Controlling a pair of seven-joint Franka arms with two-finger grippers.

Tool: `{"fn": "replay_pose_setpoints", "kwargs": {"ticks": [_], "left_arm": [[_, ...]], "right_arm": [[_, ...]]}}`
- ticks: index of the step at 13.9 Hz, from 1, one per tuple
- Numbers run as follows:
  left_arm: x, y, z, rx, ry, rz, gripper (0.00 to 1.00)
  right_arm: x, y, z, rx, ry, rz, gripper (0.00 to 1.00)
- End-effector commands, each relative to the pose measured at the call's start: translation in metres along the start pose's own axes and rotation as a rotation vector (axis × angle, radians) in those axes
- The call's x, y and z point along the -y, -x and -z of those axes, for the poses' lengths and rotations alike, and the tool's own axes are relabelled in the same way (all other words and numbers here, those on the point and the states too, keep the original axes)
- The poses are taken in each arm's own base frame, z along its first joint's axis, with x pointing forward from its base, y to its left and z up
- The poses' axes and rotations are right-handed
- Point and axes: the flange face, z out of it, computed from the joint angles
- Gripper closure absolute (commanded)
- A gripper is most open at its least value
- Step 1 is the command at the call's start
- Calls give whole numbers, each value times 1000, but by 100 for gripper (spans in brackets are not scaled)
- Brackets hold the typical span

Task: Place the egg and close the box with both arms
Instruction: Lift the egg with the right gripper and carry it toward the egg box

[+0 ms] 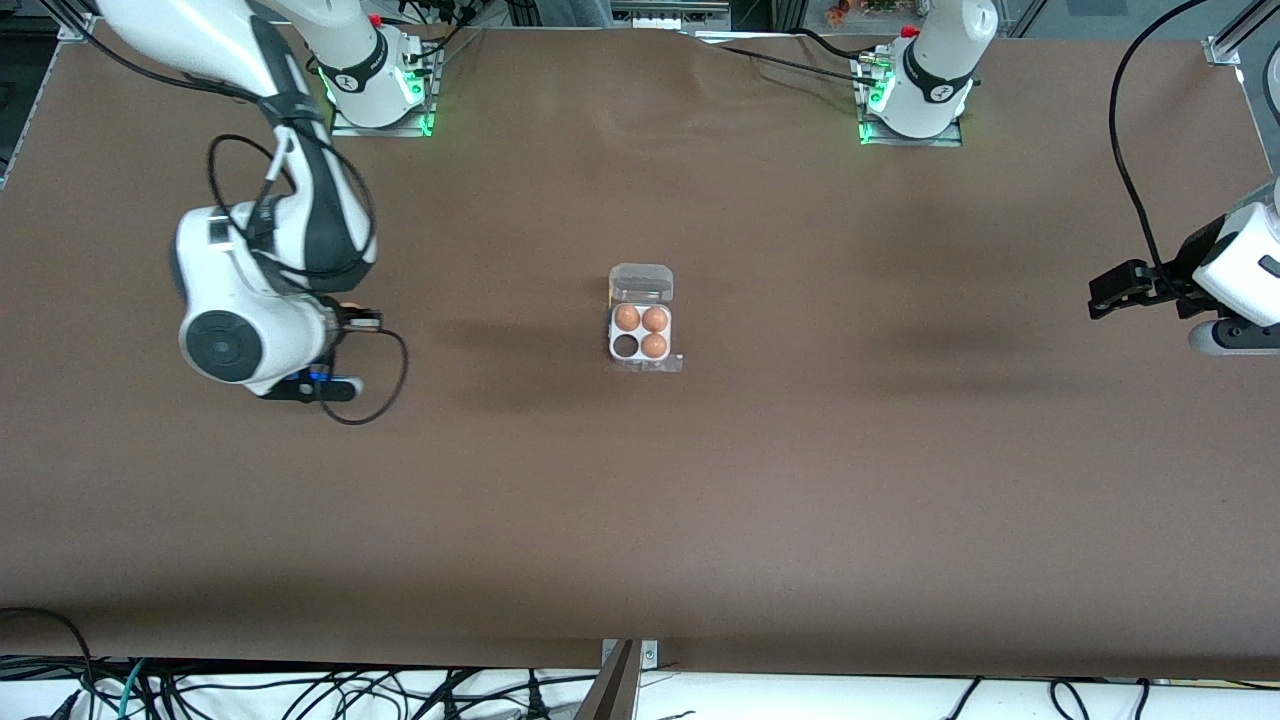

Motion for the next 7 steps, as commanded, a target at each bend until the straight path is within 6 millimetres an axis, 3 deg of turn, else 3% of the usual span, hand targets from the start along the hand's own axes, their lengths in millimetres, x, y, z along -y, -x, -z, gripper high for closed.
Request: {"fn": "replay_pose_setpoints", "kwargs": {"ticks": [1, 4, 7], "left_arm": [[0, -1, 4, 4, 22, -13, 0], [1, -1, 4, 4, 22, -12, 0], [1, -1, 4, 4, 22, -13, 0]], "right_arm": [[55, 1, 6, 8, -19, -28, 62], [115, 5, 12, 9, -103, -24, 62], [160, 7, 15, 43, -207, -86, 62]]}}
